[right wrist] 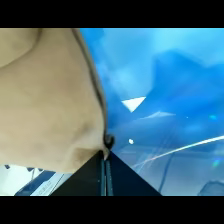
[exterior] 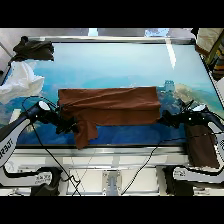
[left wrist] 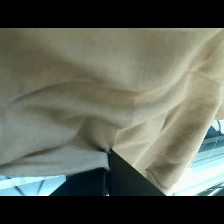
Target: Fold the shirts.
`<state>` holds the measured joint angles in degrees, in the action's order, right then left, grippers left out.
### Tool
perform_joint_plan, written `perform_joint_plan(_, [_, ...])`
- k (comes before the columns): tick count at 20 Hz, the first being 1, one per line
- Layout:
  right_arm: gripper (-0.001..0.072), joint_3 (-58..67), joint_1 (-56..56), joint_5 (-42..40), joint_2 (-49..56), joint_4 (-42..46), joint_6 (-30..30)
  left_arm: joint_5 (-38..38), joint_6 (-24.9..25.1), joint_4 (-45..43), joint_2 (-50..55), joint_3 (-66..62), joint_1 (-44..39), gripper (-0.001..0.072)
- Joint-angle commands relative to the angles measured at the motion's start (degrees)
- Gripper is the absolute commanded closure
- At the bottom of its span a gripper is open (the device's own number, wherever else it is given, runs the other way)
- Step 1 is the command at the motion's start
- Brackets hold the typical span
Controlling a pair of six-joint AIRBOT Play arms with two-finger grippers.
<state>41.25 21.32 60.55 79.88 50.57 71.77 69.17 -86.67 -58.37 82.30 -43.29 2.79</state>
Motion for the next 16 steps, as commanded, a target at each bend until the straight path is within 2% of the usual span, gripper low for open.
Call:
perform_joint_plan(1, [0.0674, 0.0, 0.0, 4.0, -1.9, -1.6, -2.8, 1.6, 3.8, 5.2, -1.4, -0.1, 0.0, 0.0697])
perform_joint_plan(4, [0.0674, 0.0, 0.6, 8.1, -9.4, 2.1, -2.6, 1.8, 5.7, 8.7, -9.1, -0.1, 0.0, 0.0698])
perform_joint_plan(6, [0.0675, 0.0, 3.7, 12.2, -16.1, 4.9, -2.1, 3.4, 4.8, 5.4, -16.6, -0.1, 0.1, 0.0698])
perform_joint_plan(10, [0.0676, -0.1, 15.4, 22.4, -27.8, 8.0, -2.8, 12.2, -0.6, -5.9, -29.6, 0.0, 0.1, 0.0698])
perform_joint_plan(13, [0.0676, 0.0, 16.9, 24.9, -30.6, 9.2, -4.3, 17.8, -0.7, -5.6, -33.4, -0.1, 0.1, 0.0698])
perform_joint_plan(14, [0.0677, 0.0, 16.9, 24.3, -30.6, 7.6, -4.2, 15.4, -0.8, -5.2, -33.6, -0.4, 0.1, 0.0698])
perform_joint_plan(16, [0.0677, 0.8, 16.9, 20.7, -30.3, 4.5, -4.4, 5.5, -2.1, -4.7, -33.4, -1.6, 0.1, 0.0699])
